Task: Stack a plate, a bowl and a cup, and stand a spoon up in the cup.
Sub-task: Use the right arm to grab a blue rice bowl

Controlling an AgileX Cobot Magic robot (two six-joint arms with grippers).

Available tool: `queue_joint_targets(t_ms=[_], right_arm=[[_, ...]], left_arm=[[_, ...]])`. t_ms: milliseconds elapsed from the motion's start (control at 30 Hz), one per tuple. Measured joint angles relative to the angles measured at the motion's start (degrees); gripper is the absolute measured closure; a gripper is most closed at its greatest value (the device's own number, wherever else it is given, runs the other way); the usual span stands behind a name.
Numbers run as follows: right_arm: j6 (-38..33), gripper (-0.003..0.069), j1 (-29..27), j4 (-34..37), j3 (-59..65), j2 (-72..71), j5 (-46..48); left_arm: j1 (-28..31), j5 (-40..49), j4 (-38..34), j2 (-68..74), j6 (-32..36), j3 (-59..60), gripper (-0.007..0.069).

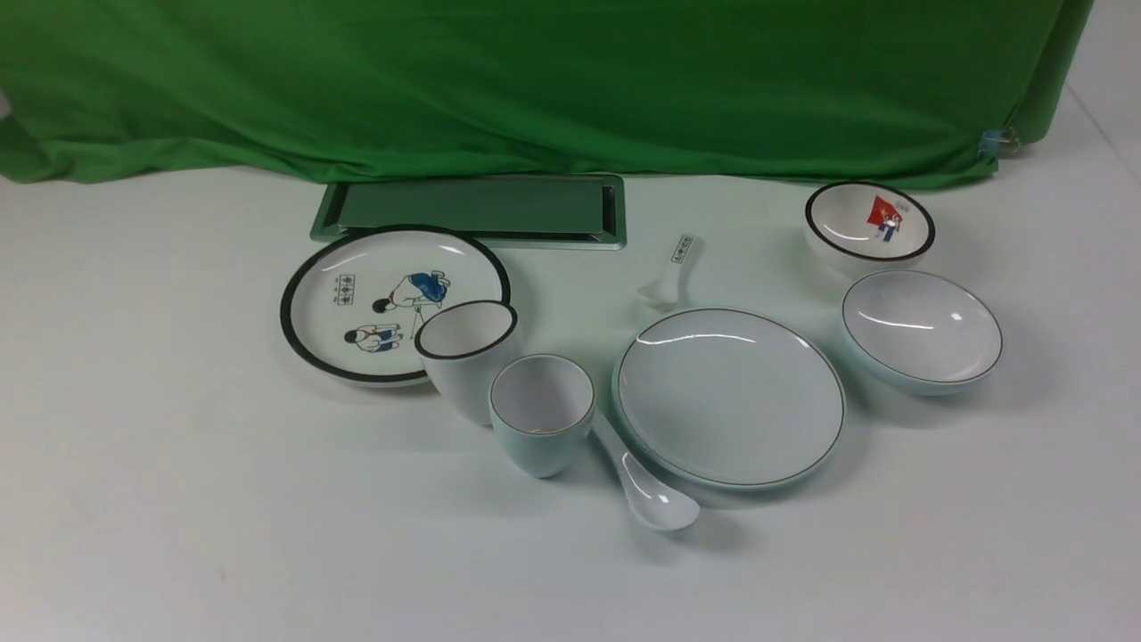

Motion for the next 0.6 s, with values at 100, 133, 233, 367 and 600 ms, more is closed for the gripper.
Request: queue_joint_targets(t_ms=[100,133,233,367,600], right_arm=[[-1.7,0.0635,0.0,0.0,-6.6,6.9,0.1],[-2.2,0.0639,0.0,0.0,-8.7,9.5,0.1],[-5.1,0.0641,0.0,0.0,-14.1,17.4,1.9],[-8.1,0.0641,0.0,0.0,-19.0,28.0,10.5],[-7.8,0.0638,1.4,0.0,-24.3,41.9,38.2]], left_arm=[[0.0,9.2,3.2,8.1,-0.6,-11.0,0.0653],[0.0,12.1,4.0,11.2,-0.6,-14.4,0.0653],[0.0,17.3,4.5,20.6,-0.9,-22.7,0.0653],[0.0,23.4,6.4,34.2,-7.7,-29.6,0.0653],[-7.2,49.1,10.6,50.2,-11.0,-39.1,0.0653]])
